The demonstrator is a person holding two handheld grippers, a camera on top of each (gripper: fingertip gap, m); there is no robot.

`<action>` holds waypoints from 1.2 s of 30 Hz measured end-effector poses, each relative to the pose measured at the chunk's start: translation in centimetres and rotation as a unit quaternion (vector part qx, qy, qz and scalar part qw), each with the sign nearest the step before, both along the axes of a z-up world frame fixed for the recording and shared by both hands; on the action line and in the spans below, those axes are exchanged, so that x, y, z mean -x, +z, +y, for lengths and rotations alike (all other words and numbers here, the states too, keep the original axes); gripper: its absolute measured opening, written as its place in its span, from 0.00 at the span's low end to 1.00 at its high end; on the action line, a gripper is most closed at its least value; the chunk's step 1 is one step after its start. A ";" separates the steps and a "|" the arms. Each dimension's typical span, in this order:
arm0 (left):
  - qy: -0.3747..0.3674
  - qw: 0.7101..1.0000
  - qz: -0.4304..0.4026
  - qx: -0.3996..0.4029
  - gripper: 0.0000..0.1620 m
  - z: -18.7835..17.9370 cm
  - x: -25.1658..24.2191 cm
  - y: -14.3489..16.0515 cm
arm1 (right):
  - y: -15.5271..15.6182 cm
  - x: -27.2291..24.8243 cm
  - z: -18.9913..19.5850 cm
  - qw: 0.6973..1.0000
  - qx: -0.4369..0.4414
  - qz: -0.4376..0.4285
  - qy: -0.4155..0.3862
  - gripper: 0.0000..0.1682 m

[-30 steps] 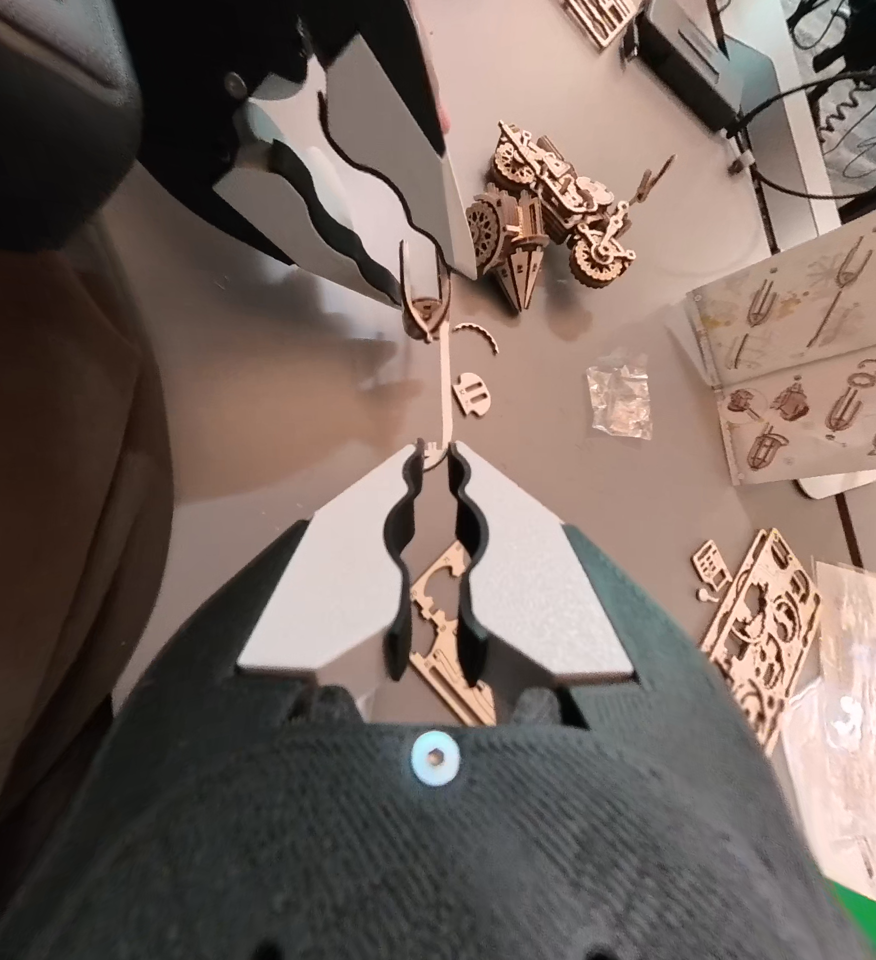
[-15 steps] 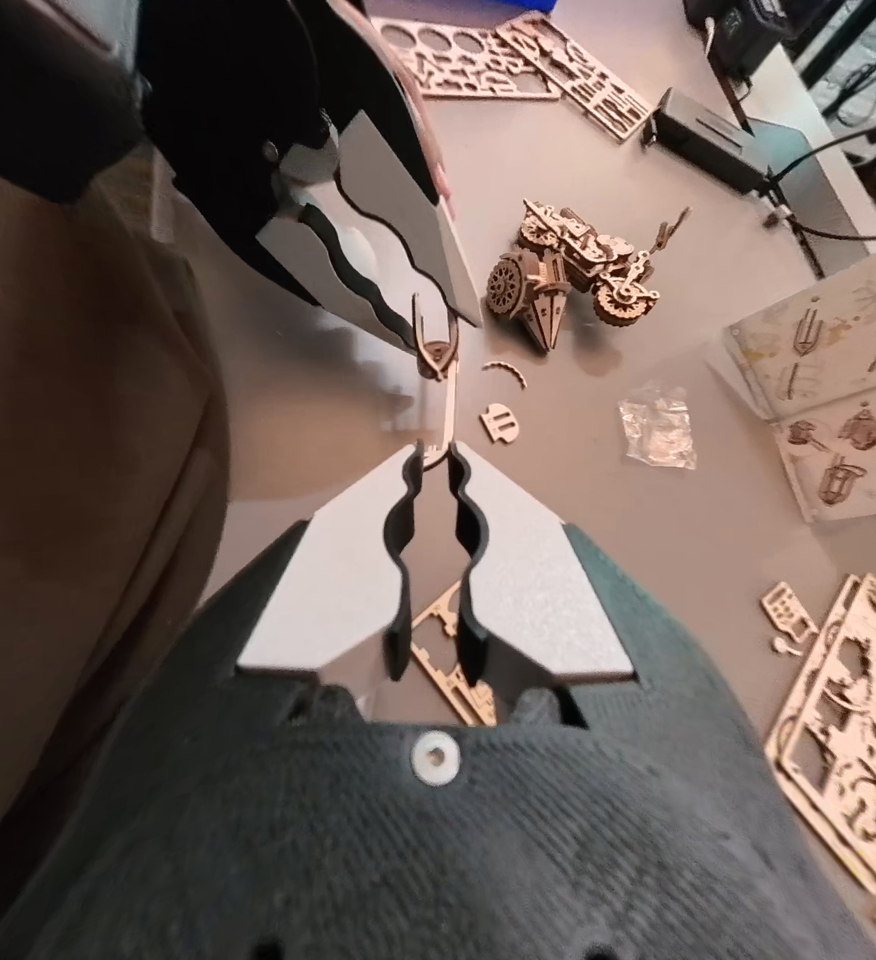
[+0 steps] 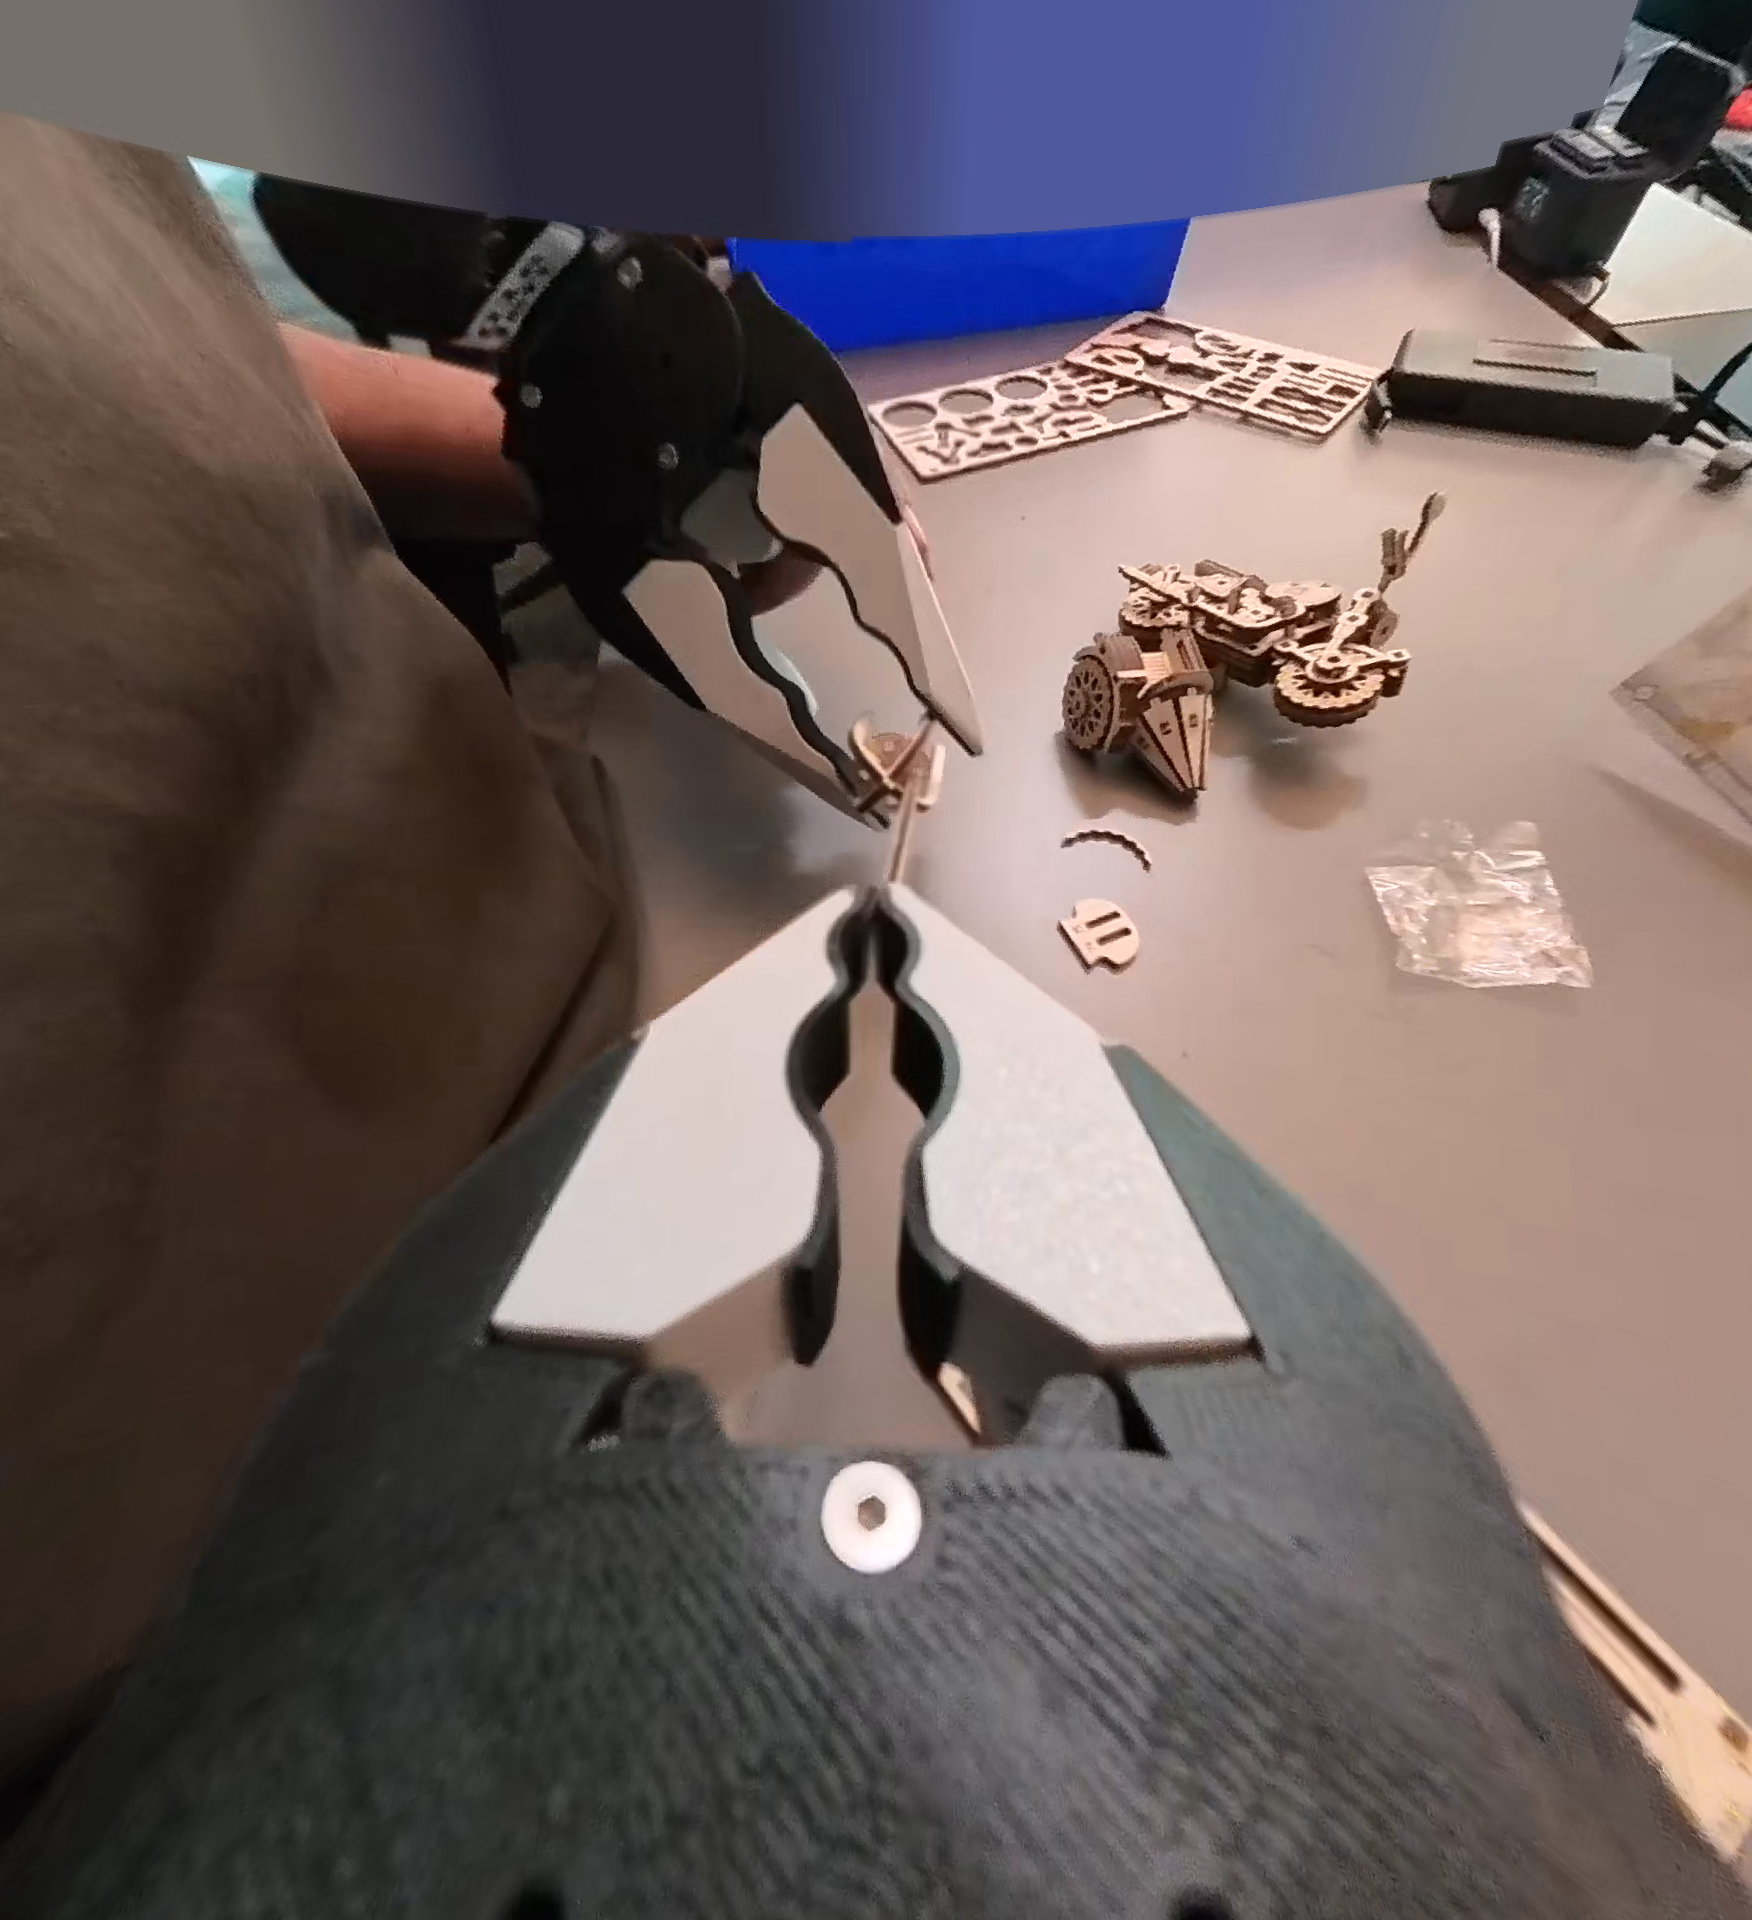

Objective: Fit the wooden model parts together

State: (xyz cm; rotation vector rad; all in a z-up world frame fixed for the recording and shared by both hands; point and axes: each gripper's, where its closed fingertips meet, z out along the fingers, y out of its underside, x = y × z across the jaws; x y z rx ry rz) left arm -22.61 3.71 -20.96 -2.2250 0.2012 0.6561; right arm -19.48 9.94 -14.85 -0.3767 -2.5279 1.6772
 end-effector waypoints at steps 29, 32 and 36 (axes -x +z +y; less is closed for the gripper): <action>0.004 0.995 -0.098 -0.019 0.20 0.1 -0.4 -0.6 | -10.6 4.6 3.3 0.958 -0.270 -0.051 -0.084 0.14; -0.001 0.994 -0.108 -0.026 0.20 0.1 -0.7 -0.4 | -10.6 4.6 3.3 0.962 -0.258 -0.059 -0.075 0.09; 0.002 0.993 -0.116 -0.035 0.20 -0.1 -0.6 -0.1 | -10.2 3.5 2.7 0.966 -0.243 -0.071 -0.052 0.04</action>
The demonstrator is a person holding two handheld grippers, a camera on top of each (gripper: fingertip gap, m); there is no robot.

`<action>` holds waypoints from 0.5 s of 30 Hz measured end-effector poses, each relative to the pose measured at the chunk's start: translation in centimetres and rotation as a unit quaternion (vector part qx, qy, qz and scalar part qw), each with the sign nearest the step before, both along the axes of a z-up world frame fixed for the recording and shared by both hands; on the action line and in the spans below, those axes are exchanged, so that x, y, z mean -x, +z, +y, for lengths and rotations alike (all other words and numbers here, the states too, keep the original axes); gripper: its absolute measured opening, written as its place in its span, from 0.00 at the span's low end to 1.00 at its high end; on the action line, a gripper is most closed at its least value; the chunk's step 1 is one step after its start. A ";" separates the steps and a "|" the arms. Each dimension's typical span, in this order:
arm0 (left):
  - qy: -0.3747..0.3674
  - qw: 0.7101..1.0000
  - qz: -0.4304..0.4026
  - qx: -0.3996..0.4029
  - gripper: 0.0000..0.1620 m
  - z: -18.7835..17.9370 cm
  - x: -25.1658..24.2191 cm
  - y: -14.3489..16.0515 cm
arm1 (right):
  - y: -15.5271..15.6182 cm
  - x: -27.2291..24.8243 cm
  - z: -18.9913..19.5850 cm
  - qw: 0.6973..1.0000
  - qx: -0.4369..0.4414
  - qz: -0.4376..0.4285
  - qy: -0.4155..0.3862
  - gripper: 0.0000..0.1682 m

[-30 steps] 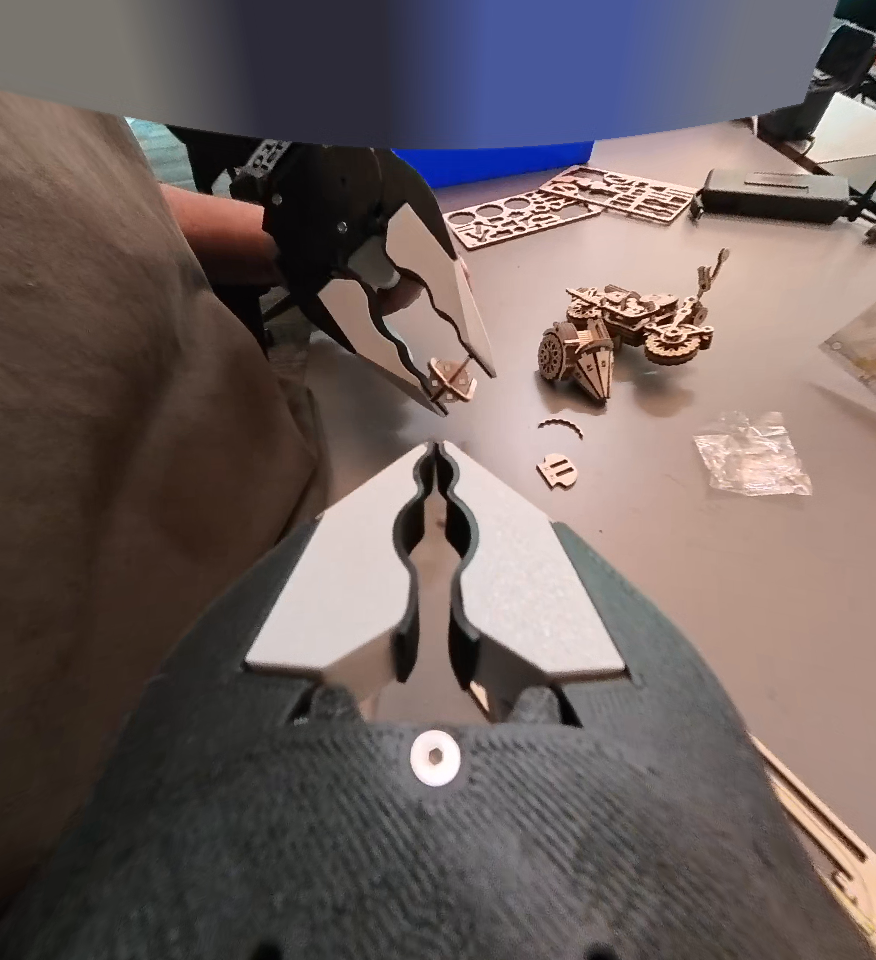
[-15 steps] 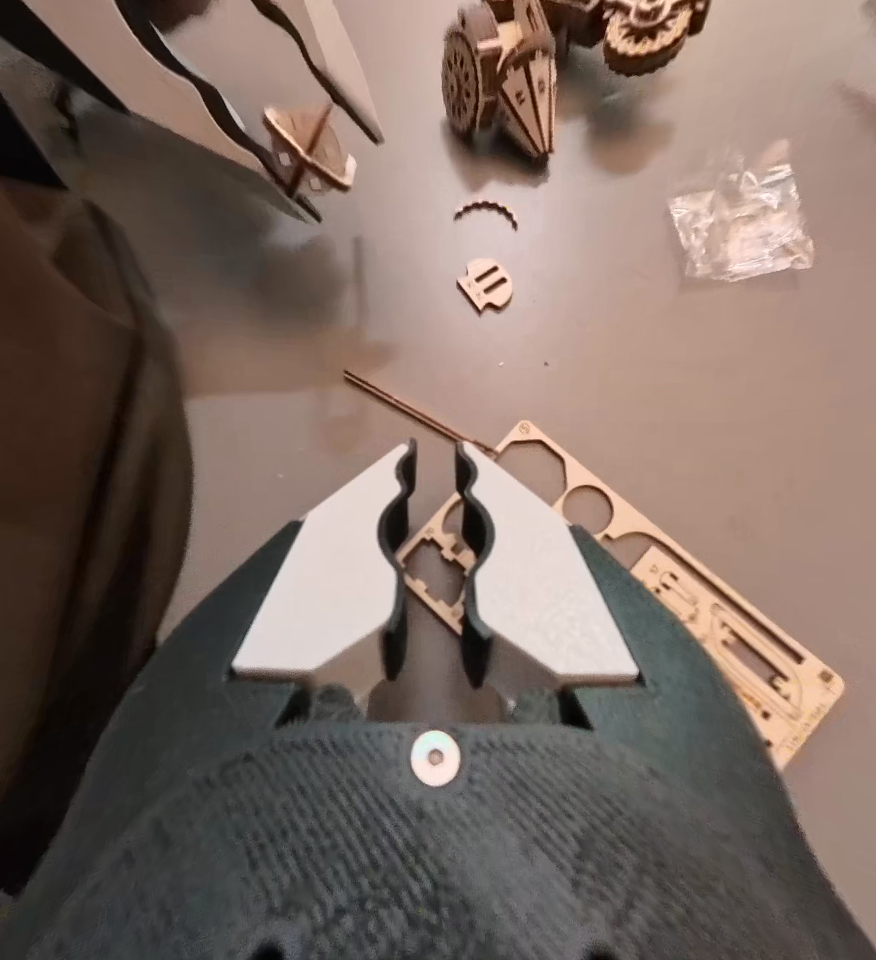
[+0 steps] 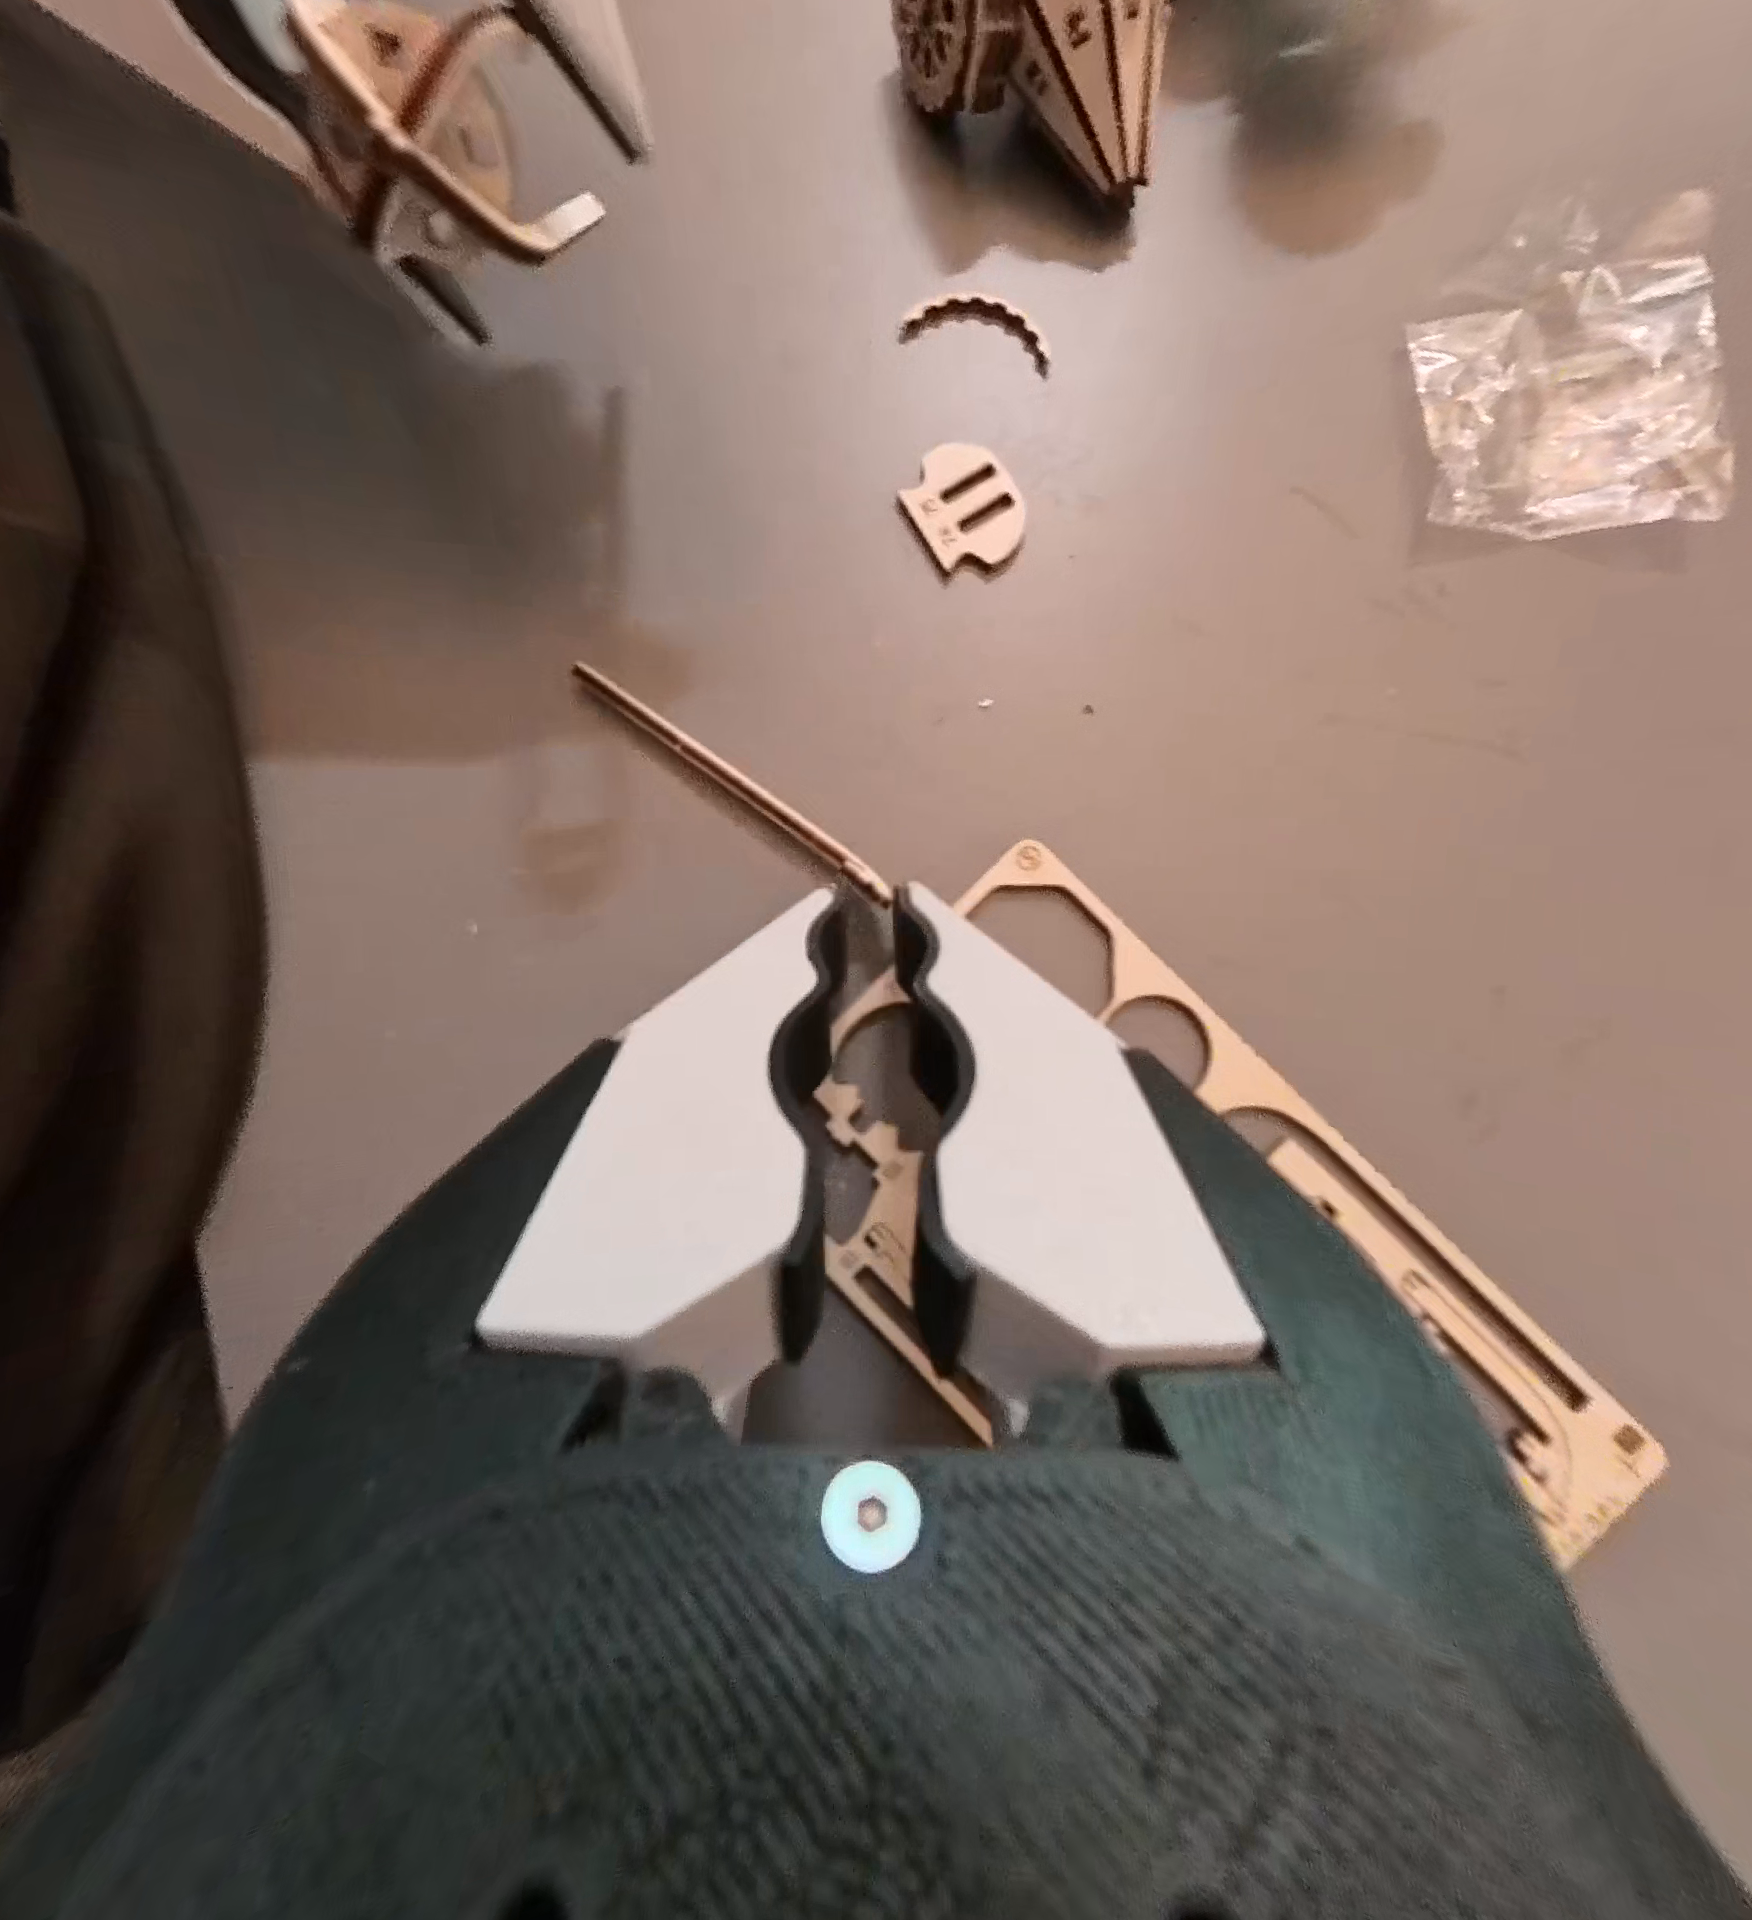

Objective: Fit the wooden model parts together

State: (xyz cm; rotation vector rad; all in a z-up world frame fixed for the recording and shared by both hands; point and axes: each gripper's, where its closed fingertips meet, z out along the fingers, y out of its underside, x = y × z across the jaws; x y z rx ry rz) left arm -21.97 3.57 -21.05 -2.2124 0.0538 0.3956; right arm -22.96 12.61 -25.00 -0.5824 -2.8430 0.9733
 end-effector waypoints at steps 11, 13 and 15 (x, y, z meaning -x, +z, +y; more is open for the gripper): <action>0.000 1.000 -0.010 0.005 0.20 -0.1 0.0 -0.3 | -0.3 -1.3 -0.7 0.999 -0.005 -0.031 0.003 0.03; 0.002 1.000 -0.015 0.008 0.20 -0.1 0.0 -0.5 | -0.4 -1.1 -0.7 0.997 -0.010 -0.058 -0.040 0.03; 0.005 1.000 -0.021 0.013 0.20 -0.2 0.2 -0.7 | -0.5 -1.1 -0.9 0.991 -0.003 -0.093 -0.091 0.03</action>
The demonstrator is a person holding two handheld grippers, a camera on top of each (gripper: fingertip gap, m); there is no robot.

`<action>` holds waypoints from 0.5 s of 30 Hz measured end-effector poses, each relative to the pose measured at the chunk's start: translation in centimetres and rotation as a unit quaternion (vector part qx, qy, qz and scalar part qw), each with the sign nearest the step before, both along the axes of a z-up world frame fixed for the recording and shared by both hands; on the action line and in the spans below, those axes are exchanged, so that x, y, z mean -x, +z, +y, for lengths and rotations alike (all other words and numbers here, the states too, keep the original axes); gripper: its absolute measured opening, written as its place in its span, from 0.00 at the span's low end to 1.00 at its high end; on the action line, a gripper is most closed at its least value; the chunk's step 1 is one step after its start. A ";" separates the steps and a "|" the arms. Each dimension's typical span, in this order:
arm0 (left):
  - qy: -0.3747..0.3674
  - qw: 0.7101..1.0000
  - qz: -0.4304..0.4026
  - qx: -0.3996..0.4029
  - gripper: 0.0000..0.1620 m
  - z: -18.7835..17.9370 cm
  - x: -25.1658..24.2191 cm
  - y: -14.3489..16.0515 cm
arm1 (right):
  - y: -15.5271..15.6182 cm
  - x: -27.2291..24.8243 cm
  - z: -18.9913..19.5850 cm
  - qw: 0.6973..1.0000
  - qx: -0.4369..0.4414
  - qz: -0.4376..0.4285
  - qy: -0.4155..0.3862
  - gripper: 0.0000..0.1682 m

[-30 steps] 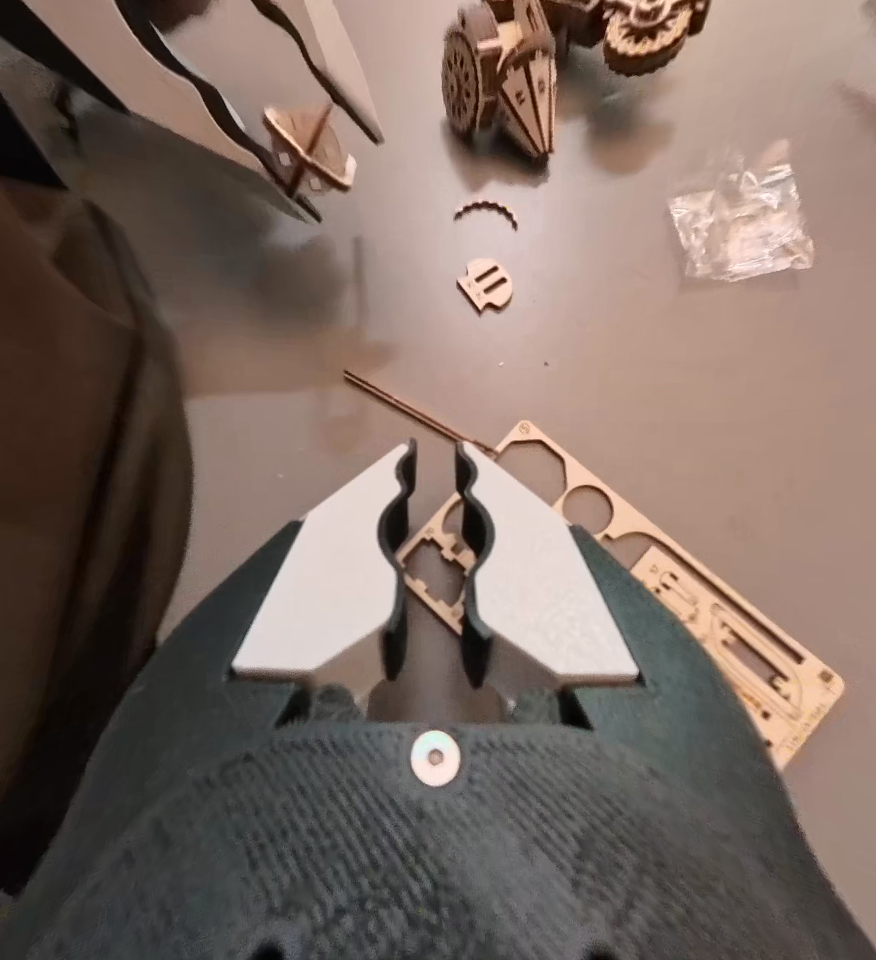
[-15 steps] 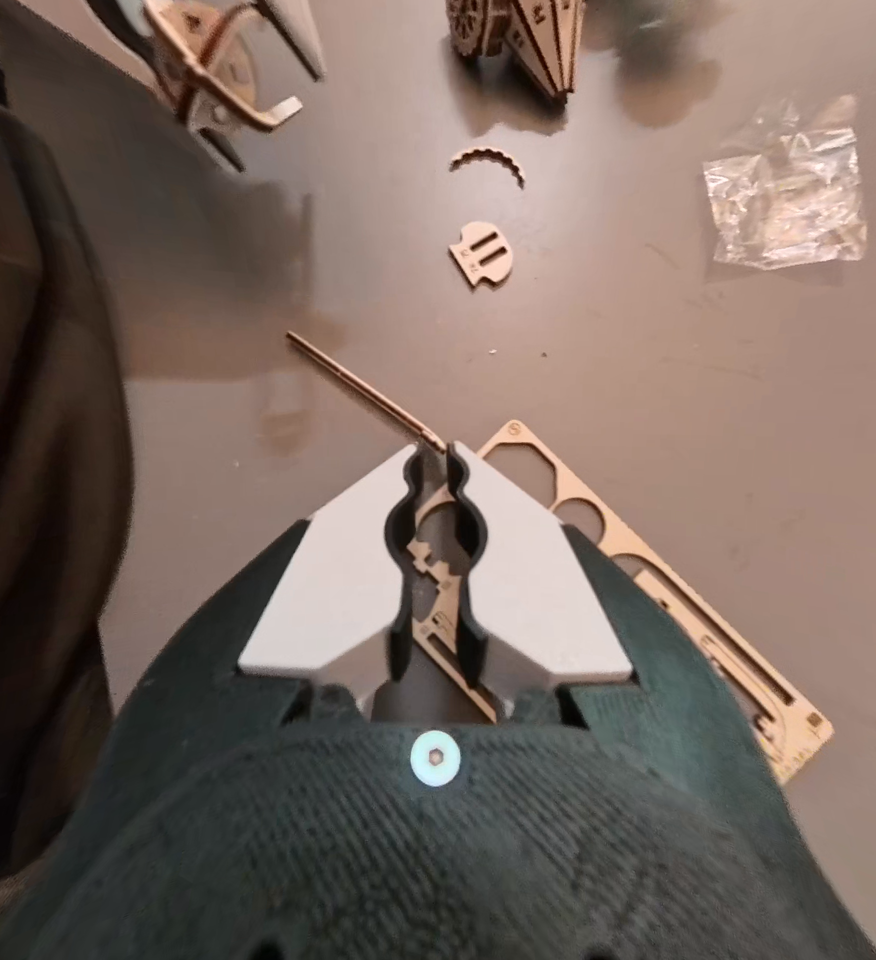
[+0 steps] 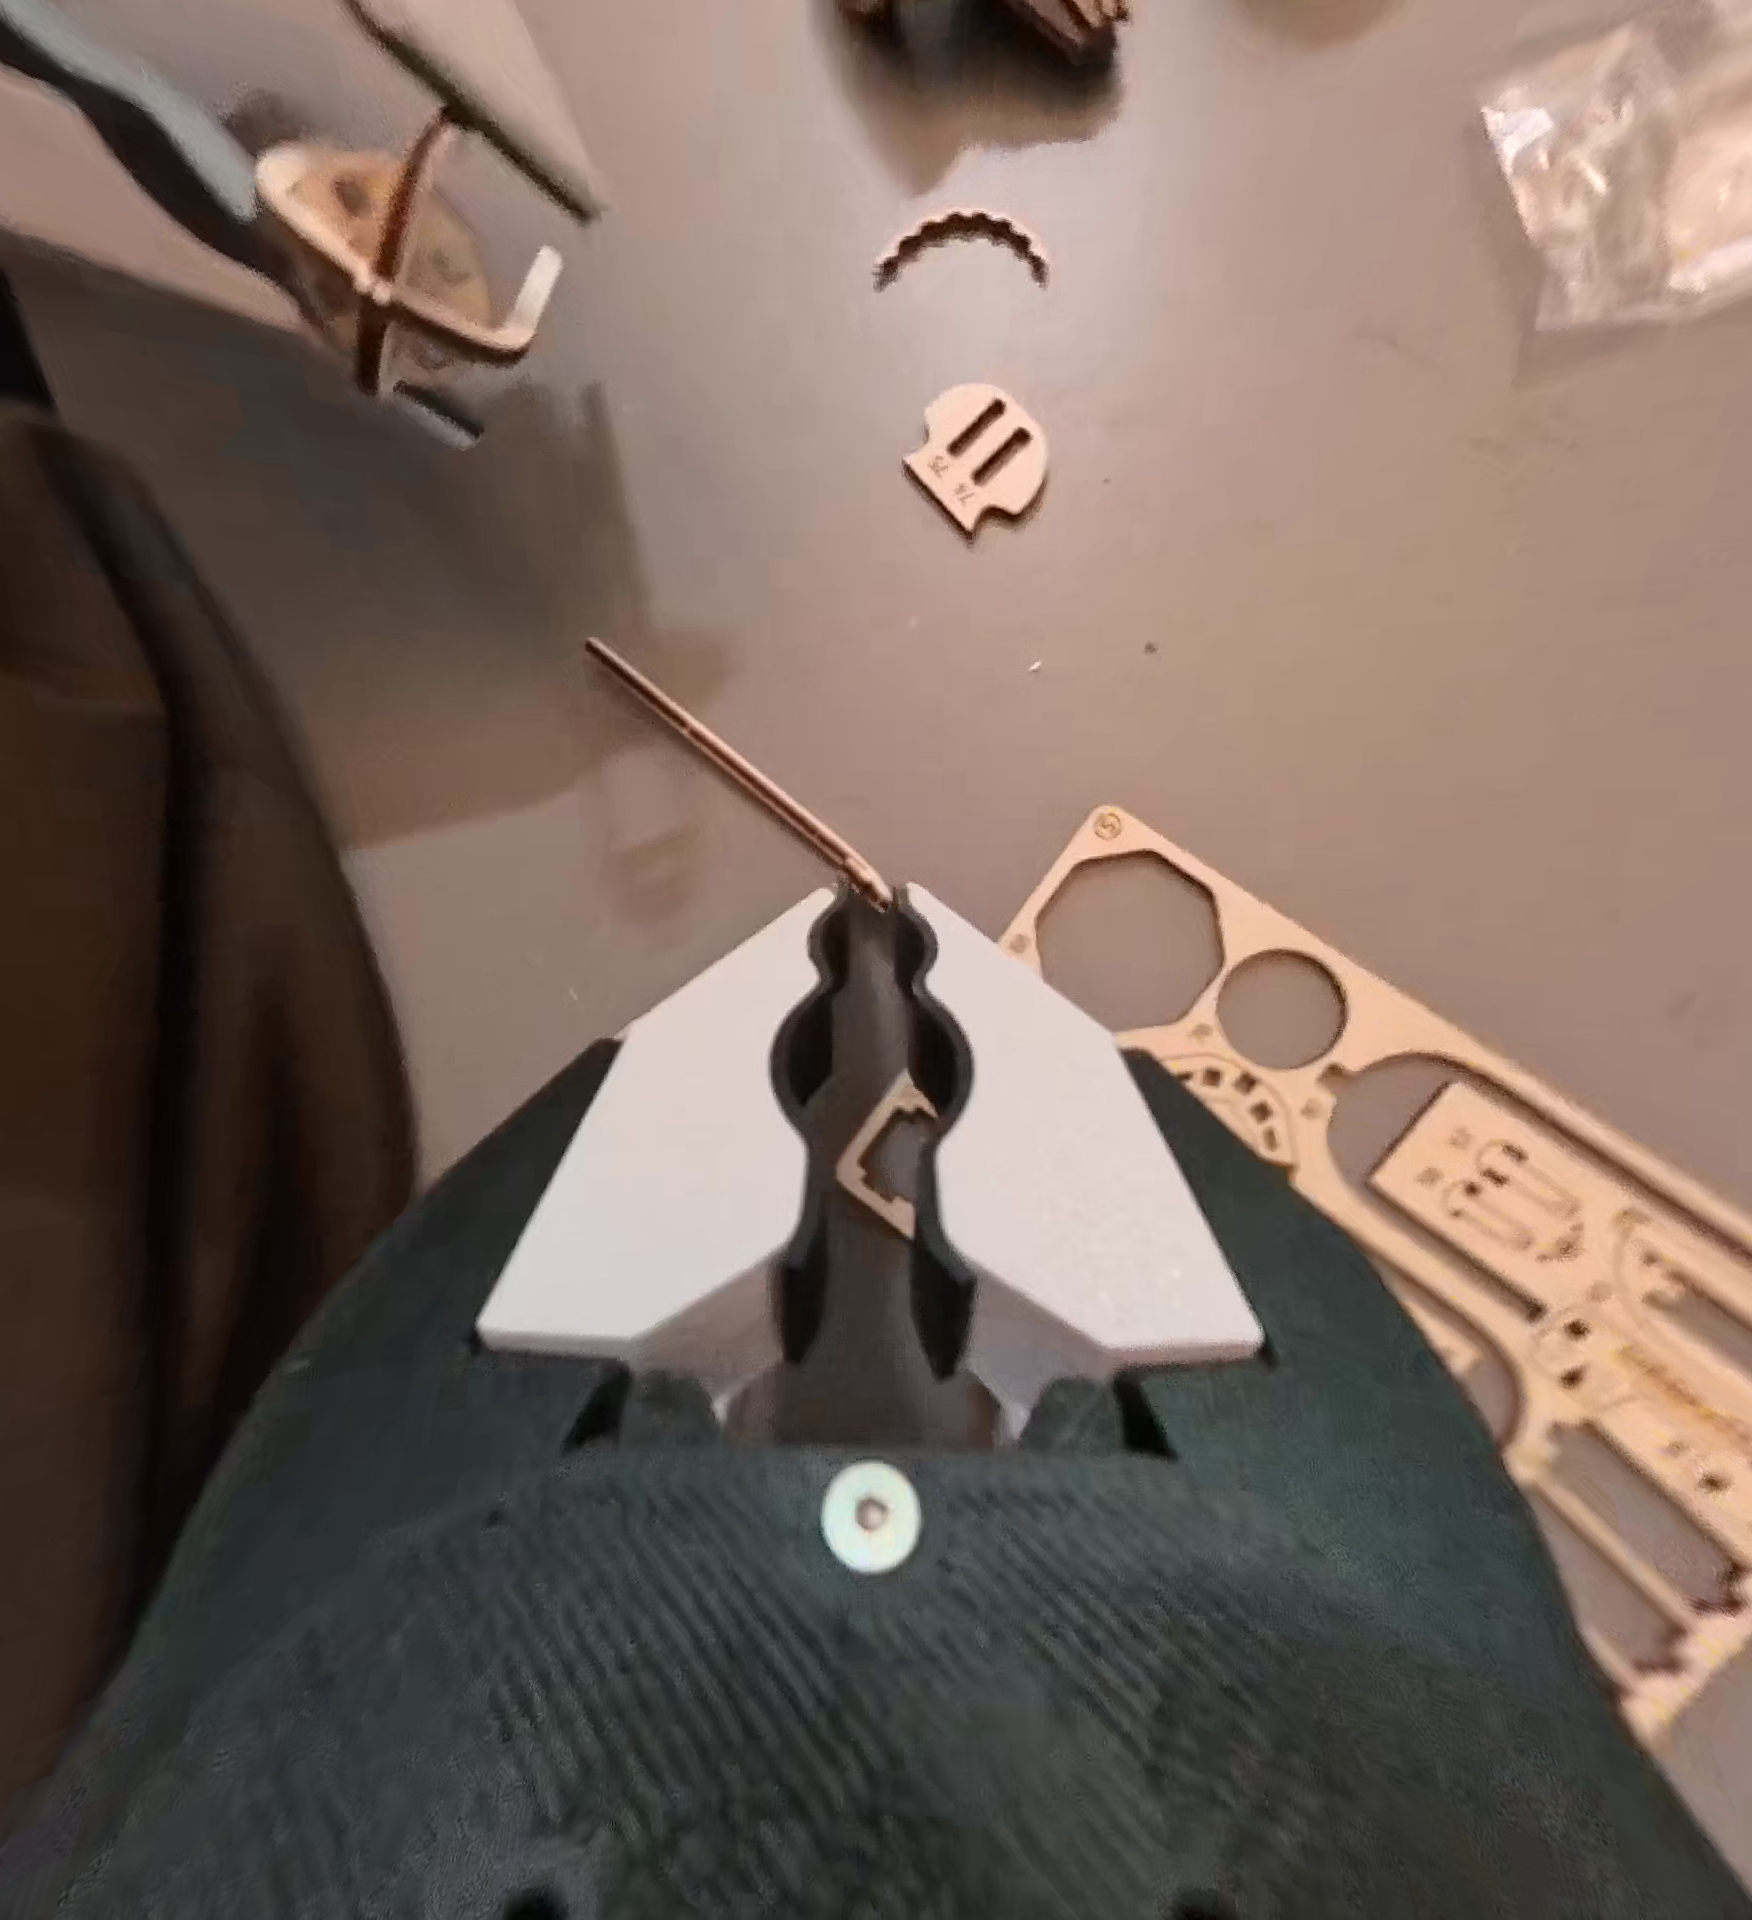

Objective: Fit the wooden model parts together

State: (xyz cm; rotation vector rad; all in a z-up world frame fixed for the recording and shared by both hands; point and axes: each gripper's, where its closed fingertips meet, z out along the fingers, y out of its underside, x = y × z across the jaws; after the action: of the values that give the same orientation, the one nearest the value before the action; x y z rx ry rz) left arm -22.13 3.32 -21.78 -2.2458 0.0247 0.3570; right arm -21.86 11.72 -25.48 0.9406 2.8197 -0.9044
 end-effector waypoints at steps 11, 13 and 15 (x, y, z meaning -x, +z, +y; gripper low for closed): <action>0.004 1.000 -0.008 0.013 0.20 -0.1 0.2 -0.6 | 0.3 -1.9 -0.8 0.996 0.027 0.019 0.080 0.12; 0.006 1.000 -0.009 0.011 0.20 -0.2 0.2 -0.5 | 1.1 -1.9 -0.6 0.985 0.022 0.089 0.146 0.16; 0.007 1.000 -0.010 0.010 0.20 -0.3 0.3 -0.5 | 2.2 -2.3 -0.7 0.963 0.036 0.164 0.213 0.14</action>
State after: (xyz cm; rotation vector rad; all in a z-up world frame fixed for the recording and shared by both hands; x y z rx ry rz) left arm -22.45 3.07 -22.28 -2.2706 0.0020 0.3447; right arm -19.51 11.01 -23.27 0.1630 3.0369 -1.1718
